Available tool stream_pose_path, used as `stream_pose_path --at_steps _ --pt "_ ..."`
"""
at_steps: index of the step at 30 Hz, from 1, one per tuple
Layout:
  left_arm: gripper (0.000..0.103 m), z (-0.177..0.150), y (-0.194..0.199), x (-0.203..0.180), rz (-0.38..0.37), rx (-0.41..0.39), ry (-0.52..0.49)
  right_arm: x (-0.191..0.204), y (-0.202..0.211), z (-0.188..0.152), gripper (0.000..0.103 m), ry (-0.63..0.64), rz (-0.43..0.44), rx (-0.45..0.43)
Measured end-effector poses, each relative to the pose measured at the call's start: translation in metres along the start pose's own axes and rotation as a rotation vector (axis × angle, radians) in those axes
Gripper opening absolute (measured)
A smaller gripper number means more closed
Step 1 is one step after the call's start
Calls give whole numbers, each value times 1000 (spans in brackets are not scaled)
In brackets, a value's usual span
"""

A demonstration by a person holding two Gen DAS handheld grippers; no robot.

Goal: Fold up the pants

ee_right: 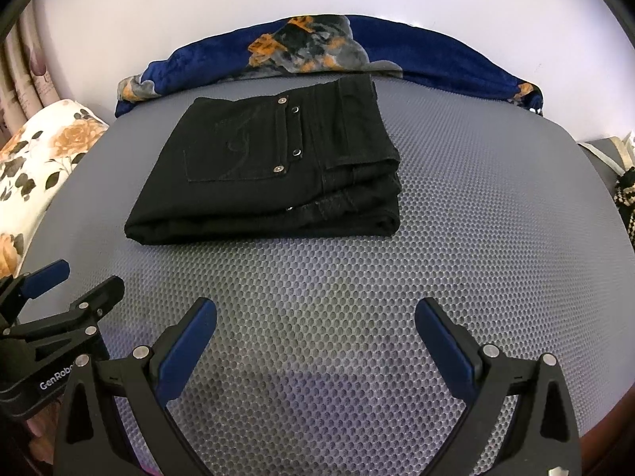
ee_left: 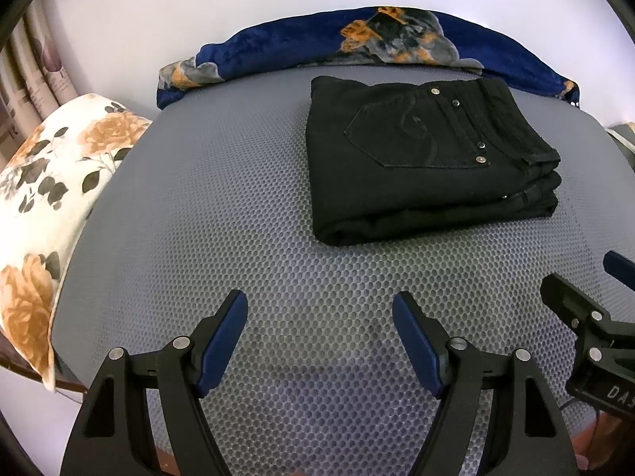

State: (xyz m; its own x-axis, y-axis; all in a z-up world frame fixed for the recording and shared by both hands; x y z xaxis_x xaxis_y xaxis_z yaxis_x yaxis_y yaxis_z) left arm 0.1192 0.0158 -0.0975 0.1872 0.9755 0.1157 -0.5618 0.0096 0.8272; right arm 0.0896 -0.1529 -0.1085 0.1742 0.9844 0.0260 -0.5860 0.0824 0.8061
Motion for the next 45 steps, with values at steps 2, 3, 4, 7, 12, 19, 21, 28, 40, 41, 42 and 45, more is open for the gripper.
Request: stream_pose_path --at_steps 2,3,4,7,12,19,21,28,40,41,42,45 --pt "76 -1 0 -1 11 -2 -13 -1 -2 -1 99 -6 -2 4" --pt "76 -2 0 -1 11 -2 -19 -1 -4 -3 99 -7 1 13" --pt "76 -2 0 -2 11 -3 -21 -1 -5 -4 99 -9 4 19" --pt "76 -3 2 -3 9 -7 -26 0 -7 -6 99 -10 6 28" --pt "76 -1 3 -5 6 -12 -30 -1 -5 -5 99 -2 -6 14" --pt "76 0 3 -4 10 -18 -34 -6 -10 -7 99 -28 -7 33" --pt "76 0 3 -4 9 -19 -33 -5 -10 -8 99 -33 -3 35" --pt "76 0 3 -4 21 -22 -36 -3 -14 -12 99 -31 -10 47" --pt "76 1 3 1 31 -24 -27 -3 -17 -15 99 -27 -16 57" --pt "76 1 2 1 30 -22 -25 -3 -16 -14 99 -27 -17 56" --pt "76 0 2 2 31 -21 -24 -3 -16 -14 99 -27 -17 56" --pt "76 0 2 2 27 -18 -22 -3 -16 -14 99 -27 -16 57"
Point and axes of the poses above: each gripper's, at about its wrist camera, not at the fingertips, and y roughly against the way its jaws point, x to its left, z to its top, the point moved 10 cm from there along -y, roughly the way its jaws point, and after that the axes turned 1 degree about -y, right-handed, at the moved point
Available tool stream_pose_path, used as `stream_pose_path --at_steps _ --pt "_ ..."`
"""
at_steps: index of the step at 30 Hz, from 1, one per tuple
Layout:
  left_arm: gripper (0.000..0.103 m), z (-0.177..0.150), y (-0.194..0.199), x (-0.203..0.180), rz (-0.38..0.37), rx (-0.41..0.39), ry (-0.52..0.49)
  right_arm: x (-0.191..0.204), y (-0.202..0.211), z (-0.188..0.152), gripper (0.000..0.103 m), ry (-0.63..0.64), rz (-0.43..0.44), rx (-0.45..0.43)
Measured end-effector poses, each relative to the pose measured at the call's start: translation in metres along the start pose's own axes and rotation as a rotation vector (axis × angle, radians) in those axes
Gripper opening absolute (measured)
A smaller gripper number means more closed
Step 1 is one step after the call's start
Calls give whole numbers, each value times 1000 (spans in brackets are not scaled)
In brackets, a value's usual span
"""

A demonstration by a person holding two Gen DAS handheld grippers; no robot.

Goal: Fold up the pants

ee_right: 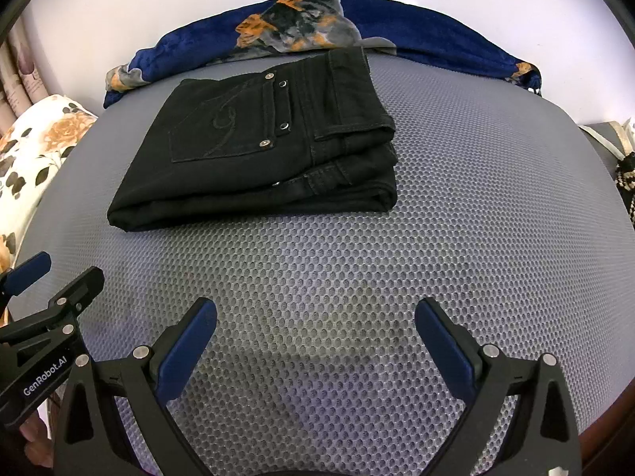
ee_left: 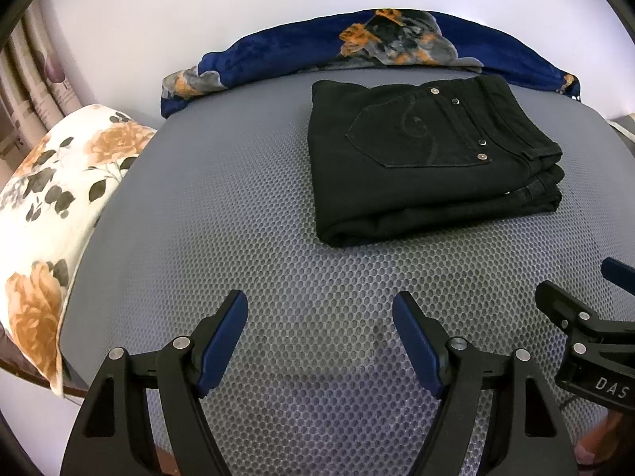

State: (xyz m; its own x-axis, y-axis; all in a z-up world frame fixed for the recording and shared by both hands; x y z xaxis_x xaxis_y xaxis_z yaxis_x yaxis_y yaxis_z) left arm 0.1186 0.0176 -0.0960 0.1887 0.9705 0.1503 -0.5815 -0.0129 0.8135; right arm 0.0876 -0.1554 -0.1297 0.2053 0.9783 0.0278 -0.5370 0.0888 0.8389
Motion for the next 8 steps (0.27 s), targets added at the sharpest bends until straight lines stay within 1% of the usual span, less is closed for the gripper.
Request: stream_pose_path --at_steps 8 --pt "76 0 0 0 -17 9 12 -1 1 1 99 -2 -4 -3"
Point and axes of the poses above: each gripper's, at about its wrist camera, not at the fingertips, and y roughly against the way its jaws point, x to its left, z to its top, the point moved 10 cm from there along -y, roughly the way its jaws point, and after that the axes turned 1 degree about -y, right-handed, at the moved point
